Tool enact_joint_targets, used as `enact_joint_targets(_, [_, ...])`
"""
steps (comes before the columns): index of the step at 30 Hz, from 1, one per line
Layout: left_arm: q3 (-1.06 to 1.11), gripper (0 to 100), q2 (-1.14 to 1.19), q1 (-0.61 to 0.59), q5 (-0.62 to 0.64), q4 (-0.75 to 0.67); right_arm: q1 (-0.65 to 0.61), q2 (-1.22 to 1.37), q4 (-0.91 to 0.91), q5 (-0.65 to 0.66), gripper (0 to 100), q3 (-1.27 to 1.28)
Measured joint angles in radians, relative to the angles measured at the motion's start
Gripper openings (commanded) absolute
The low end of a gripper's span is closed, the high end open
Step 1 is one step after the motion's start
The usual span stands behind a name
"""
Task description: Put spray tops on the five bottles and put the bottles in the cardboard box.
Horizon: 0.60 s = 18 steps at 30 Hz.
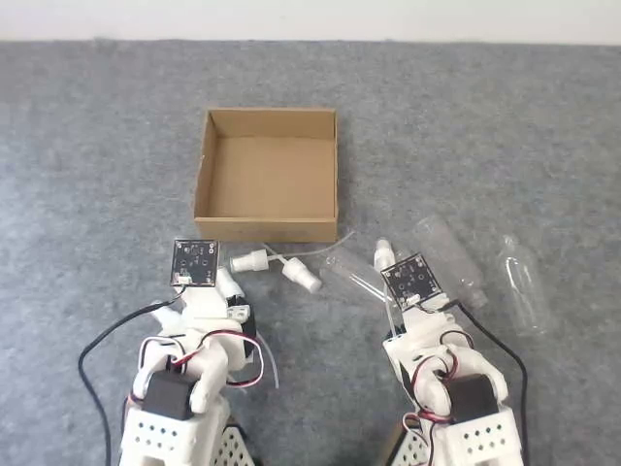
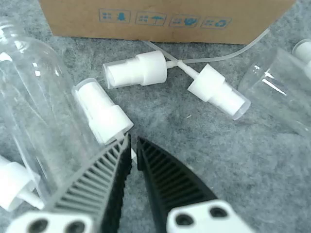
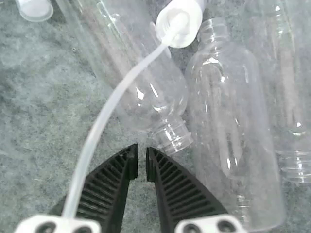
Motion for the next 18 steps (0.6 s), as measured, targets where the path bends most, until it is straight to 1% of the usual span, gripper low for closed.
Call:
enact_joint_targets(9, [0.0, 1, 0.0, 0.0, 0.0, 0.0, -0.002, 0.0, 0.0, 0.0, 0.9, 0.0])
enact_joint_targets(18, [0.0, 1, 0.0, 0.0, 0.0, 0.0, -0.098, 0.0, 0.0, 0.0, 0.9, 0.0])
